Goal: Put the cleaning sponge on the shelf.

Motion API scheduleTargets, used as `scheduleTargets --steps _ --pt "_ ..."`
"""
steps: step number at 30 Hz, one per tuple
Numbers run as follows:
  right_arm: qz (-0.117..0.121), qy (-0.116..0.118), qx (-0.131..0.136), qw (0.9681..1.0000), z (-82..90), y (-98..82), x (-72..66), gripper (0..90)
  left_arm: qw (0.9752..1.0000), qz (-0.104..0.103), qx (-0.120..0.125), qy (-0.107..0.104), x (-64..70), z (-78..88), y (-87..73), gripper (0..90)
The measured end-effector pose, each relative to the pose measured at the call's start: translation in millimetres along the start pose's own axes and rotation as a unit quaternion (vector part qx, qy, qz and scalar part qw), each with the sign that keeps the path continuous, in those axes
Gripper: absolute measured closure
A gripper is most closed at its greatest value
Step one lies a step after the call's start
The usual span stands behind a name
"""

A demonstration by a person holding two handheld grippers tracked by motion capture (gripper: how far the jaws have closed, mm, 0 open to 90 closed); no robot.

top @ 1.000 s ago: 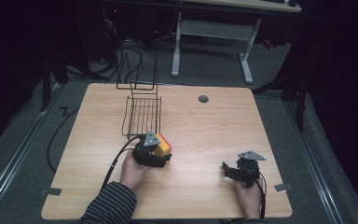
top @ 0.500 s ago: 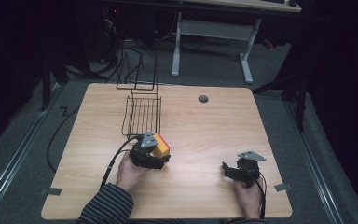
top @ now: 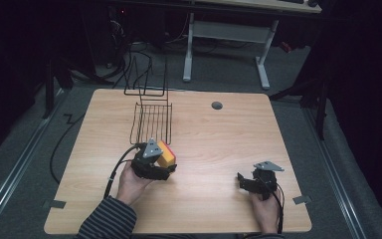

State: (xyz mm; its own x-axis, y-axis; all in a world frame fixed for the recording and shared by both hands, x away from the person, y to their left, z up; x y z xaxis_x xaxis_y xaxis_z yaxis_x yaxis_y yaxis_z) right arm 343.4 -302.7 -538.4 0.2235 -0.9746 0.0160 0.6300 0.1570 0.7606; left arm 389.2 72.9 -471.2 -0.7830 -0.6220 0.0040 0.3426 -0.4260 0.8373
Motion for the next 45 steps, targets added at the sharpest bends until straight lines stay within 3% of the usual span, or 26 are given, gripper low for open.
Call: scheduleTargets --steps 10,23,30,36,45 --pt "0.000 0.000 0.000 1.0000 0.0 0.0 0.0 19.5 0.9999 0.014 0.006 0.003 -6.1 12.5 1.8 23.2" --pt "0.000 0.000 0.000 1.0000 0.0 0.0 0.0 19.5 0.9990 0.022 0.021 0.031 -20.6 32.5 8.5 23.2" --pt "0.001 0.000 0.000 1.0000 0.0 0.0 0.1 19.5 0.9980 0.029 0.023 0.051 -32.2 40.2 11.1 23.2" --pt "0.000 0.000 0.000 1.0000 0.0 0.0 0.0 19.5 0.9961 0.045 0.038 0.066 -44.5 46.1 15.0 23.2" --pt "0.000 0.000 -0.001 1.0000 0.2 0.1 0.0 19.5 0.9944 0.059 0.035 0.081 -61.8 48.3 19.3 23.2"
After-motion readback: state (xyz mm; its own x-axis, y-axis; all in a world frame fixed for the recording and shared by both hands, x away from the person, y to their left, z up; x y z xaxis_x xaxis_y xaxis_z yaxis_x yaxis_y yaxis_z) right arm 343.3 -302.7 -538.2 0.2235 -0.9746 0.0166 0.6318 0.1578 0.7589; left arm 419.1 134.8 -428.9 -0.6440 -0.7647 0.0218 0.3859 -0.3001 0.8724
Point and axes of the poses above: each handheld gripper's, and its own axes: z roughly backward along the jaws, y roughly out of its top, x roughly to its right, the point moved 1 cm from there along -z, roughly forward along the jaws, and after that the axes turned 4 degrees about x, right-handed, at the moved point
